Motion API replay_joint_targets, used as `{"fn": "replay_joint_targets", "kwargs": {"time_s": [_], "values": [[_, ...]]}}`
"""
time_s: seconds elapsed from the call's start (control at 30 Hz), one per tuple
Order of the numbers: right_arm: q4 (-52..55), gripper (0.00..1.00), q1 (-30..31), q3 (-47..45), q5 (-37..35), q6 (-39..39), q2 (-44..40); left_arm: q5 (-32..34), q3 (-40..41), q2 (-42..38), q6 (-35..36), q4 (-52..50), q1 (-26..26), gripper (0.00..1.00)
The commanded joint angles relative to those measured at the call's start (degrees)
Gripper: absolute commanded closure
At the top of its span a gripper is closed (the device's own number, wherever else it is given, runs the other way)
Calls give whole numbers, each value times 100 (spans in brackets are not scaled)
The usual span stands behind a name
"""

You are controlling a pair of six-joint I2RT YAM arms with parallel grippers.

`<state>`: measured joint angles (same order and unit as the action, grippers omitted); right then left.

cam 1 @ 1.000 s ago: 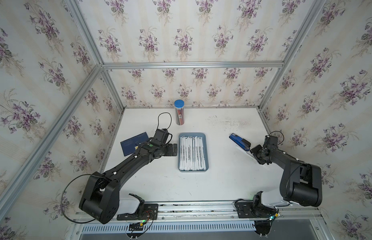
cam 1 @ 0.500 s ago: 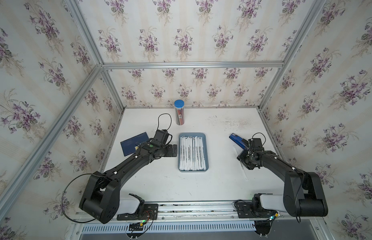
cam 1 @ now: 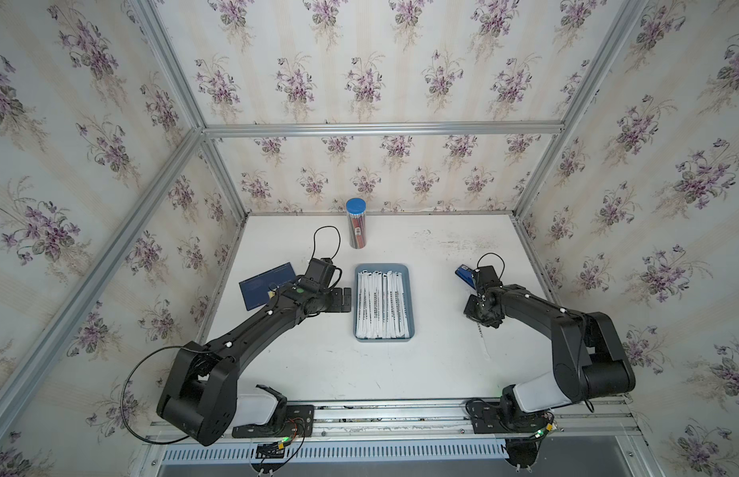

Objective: Put the straws into the storage box
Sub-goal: Pick up the straw from the center of the board, then place the straw in the storage box.

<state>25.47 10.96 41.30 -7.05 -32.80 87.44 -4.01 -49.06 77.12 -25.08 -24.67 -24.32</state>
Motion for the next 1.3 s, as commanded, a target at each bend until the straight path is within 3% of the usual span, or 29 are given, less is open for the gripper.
{"fn": "replay_joint_targets", "kwargs": {"time_s": [0.0,0.3,0.57,0.9,1.27], "values": [[373,82,139,-53,251,164,150,85,-34,-29,-1,-12,6,0],[748,86,1094,605,287,165,79,259,-67,-63,-25,-137,15,0],[1042,86,1937,1845,591,-246,268,325,-99,-152,-53,-236,19,0],[906,86,2939,3821,633,-697,1697,325,-155,-212,-50,-352,23,0],[478,86,3064,3648,322,-772,2465,368,-83,-295,4,-353,33,0]]}}
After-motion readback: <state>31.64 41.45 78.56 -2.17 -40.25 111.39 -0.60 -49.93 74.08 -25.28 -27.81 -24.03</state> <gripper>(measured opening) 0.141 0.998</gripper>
